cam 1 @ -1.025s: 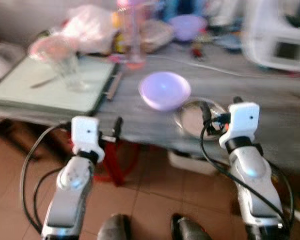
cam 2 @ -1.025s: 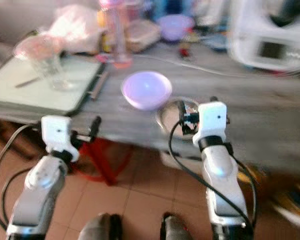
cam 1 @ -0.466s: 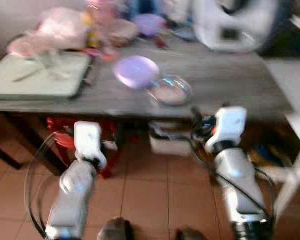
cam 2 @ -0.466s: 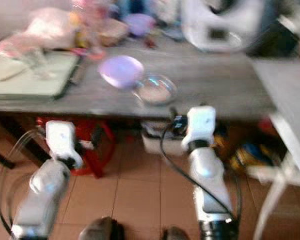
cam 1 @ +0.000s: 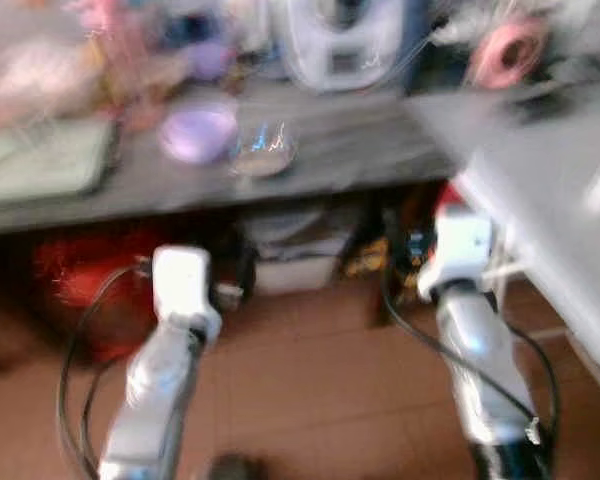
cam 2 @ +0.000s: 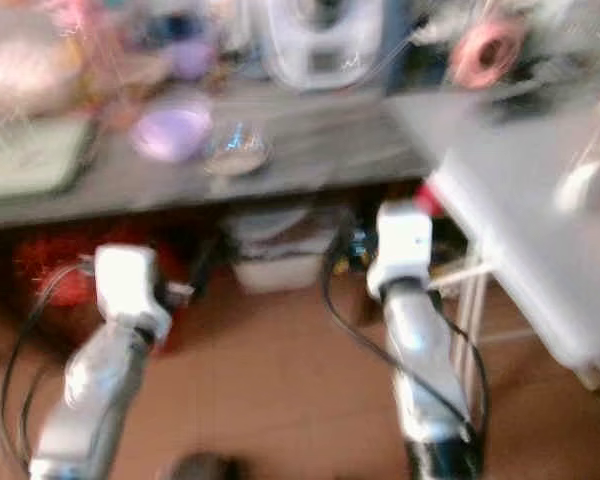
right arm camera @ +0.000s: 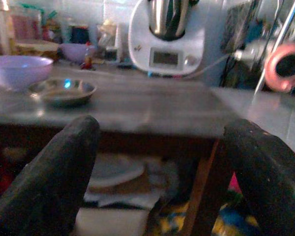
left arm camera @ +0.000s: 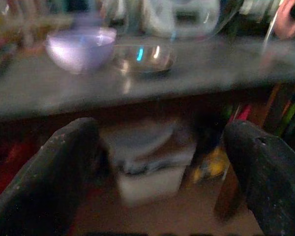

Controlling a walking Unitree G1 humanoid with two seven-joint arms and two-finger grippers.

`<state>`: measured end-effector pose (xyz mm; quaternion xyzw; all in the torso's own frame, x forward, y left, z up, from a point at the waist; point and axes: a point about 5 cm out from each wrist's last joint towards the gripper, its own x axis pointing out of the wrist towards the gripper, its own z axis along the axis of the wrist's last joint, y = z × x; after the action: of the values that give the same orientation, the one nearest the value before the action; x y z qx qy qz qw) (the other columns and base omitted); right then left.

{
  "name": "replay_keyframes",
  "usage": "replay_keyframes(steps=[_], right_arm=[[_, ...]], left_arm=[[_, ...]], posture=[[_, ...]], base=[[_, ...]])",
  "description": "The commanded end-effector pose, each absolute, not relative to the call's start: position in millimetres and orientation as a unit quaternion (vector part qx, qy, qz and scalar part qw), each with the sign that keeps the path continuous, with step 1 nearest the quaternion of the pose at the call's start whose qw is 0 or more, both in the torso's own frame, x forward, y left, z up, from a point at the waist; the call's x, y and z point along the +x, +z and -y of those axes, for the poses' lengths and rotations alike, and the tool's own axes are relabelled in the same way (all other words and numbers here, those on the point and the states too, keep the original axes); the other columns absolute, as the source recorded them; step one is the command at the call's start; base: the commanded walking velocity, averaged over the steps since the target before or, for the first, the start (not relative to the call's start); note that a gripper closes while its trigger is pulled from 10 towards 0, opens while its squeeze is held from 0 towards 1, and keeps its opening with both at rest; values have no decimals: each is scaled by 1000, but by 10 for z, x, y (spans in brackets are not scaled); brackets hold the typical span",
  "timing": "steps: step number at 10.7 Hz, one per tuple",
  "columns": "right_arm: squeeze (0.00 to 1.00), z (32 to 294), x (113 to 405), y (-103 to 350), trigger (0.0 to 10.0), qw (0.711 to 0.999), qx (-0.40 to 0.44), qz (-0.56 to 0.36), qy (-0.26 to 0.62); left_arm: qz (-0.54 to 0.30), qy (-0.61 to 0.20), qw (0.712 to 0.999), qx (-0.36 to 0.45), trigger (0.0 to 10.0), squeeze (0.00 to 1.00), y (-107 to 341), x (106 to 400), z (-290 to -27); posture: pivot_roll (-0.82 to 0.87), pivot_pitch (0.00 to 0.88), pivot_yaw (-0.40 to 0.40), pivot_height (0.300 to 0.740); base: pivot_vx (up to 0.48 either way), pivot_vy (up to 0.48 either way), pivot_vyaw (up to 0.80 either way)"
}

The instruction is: Setting the table

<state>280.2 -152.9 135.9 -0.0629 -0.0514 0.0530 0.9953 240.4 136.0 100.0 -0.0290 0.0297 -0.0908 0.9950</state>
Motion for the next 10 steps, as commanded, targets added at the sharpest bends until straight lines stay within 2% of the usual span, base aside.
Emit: replay_keyframes(steps=[1,5,8,10], right_arm=[[0,1550,2784,1353,10000,996,-52,48,45],[0,1474,2797,1377,10000,995,-50,59,59],[0,1498,2842,1434,10000,995,-55,68,52],[0,1534,2884,1485,10000,994,-55,76,49]], left_arm=[[-15,-105,994,-26,10000,0,1084,2437,-1324],[-15,-109,993,-34,10000,0,1093,2447,-1287],[-14,-113,993,-28,10000,0,1109,2467,-1301],[-7,-112,993,-26,10000,0,1150,2488,-1307]], posture=[[31,78,52,740],[21,65,68,740],[23,94,65,740],[28,96,61,740]], base=[[0,-428,0],[0,-445,0],[0,-435,800],[0,-431,0]])
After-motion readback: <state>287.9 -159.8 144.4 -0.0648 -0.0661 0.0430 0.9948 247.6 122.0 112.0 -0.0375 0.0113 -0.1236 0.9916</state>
